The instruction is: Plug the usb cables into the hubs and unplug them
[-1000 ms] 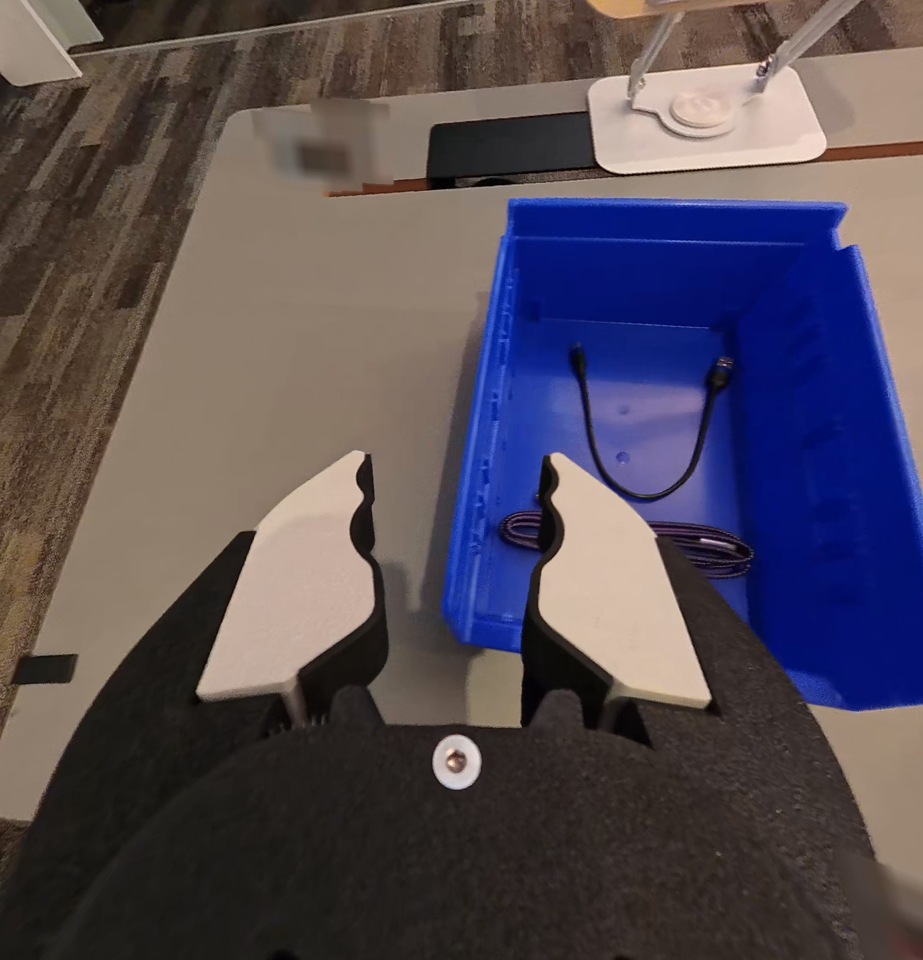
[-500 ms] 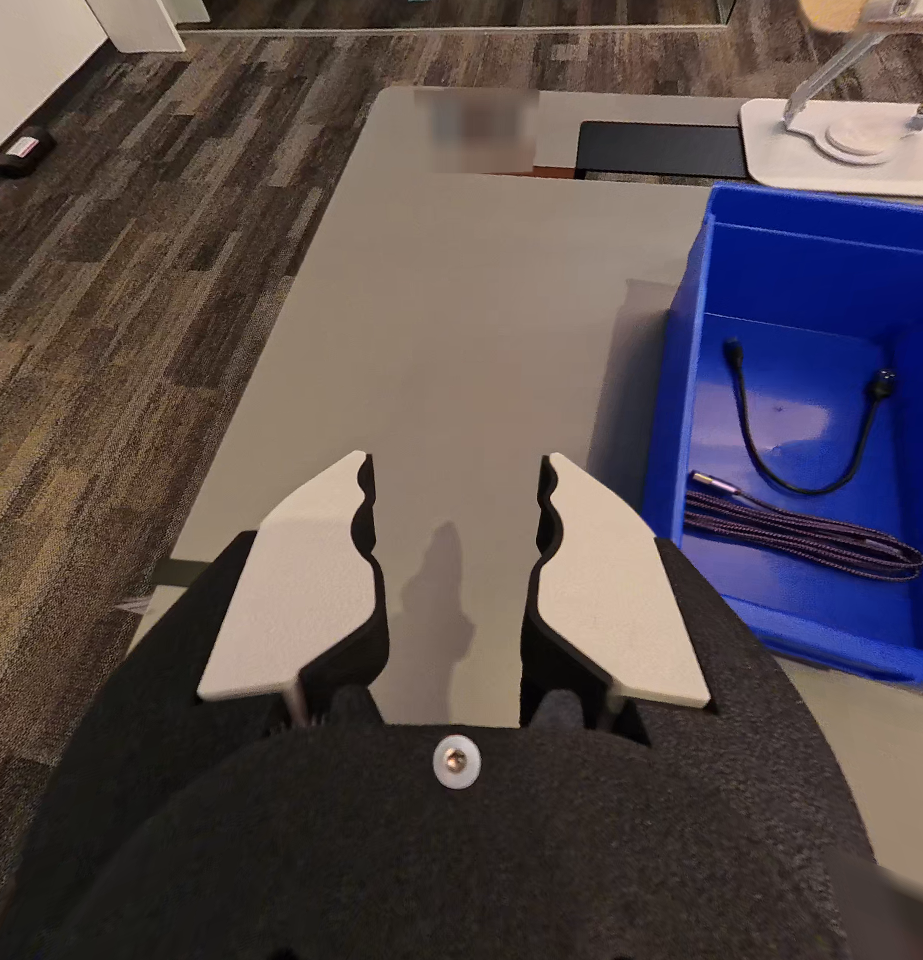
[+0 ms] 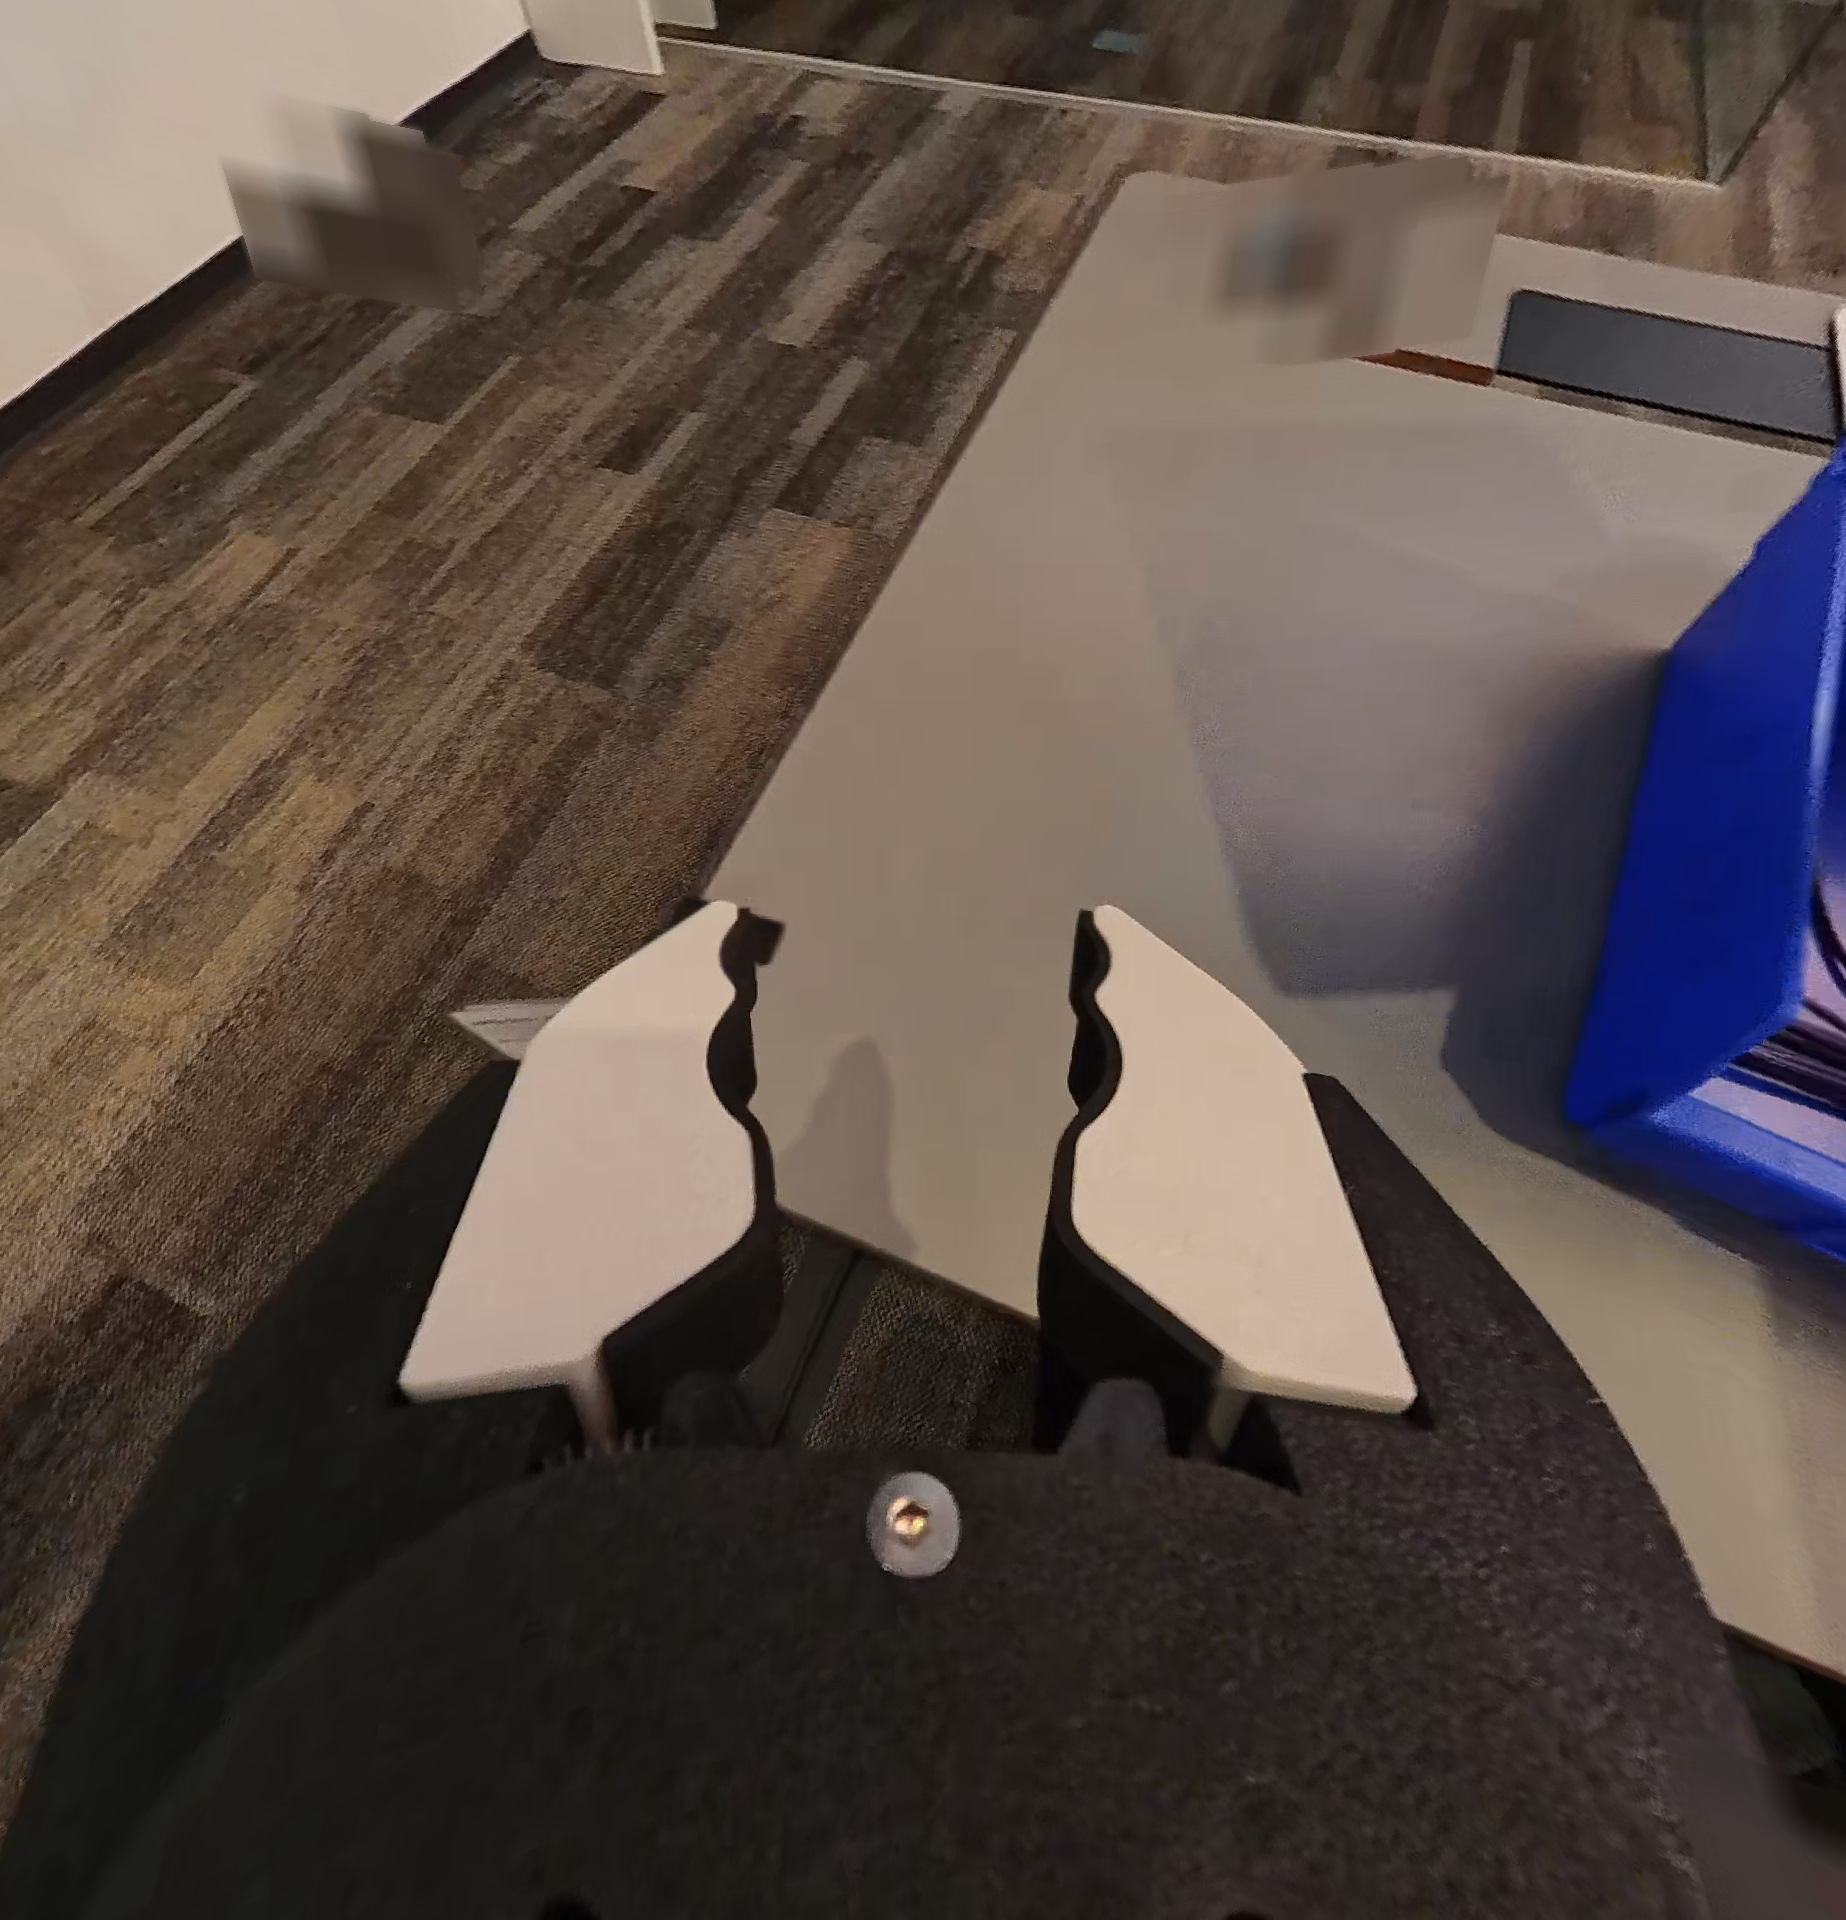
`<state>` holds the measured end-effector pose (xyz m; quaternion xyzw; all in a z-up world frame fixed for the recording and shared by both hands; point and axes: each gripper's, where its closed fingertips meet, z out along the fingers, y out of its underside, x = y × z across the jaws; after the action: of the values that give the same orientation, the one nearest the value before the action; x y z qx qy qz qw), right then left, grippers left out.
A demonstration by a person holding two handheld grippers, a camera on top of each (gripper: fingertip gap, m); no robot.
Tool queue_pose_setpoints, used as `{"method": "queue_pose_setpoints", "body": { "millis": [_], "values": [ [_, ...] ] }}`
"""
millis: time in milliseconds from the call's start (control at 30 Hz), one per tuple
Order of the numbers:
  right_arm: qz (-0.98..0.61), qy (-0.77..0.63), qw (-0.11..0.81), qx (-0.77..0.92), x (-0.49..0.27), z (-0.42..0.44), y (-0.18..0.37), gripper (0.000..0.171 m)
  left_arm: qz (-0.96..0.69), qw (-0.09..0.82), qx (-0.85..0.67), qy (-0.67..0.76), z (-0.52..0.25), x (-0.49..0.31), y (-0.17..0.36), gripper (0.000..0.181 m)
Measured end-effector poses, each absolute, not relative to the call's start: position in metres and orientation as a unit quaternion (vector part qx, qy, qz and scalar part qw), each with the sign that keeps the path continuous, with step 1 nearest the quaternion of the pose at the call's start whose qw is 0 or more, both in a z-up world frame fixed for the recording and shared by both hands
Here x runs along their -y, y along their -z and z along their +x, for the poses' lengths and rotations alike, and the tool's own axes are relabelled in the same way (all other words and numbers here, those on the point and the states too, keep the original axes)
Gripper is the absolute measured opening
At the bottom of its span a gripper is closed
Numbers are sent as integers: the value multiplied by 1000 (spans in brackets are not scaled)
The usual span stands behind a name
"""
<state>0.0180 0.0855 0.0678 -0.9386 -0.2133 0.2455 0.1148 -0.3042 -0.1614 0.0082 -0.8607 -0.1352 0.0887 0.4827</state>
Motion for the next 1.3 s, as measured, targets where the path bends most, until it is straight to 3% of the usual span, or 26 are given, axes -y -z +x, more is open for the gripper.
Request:
{"method": "queue_pose_setpoints", "body": {
  "millis": [233, 433, 1100, 1300],
  "values": [
    [-926, -261, 104, 254, -87, -109, -24, 3, -851, 482, 182, -102, -350, 201, -2, 57],
    [-931, -209, 82, 289, -79, -163, 37, 3, -847, 478, 204, -112, -373, 213, 3, 57],
    [-948, -112, 64, 292, -52, -180, 129, 3, -852, 481, 189, -85, -365, 207, 14, 57],
    [-945, -121, 69, 296, -50, -184, 130, 8, -851, 485, 184, -81, -360, 204, 12, 58]
  ]
}}
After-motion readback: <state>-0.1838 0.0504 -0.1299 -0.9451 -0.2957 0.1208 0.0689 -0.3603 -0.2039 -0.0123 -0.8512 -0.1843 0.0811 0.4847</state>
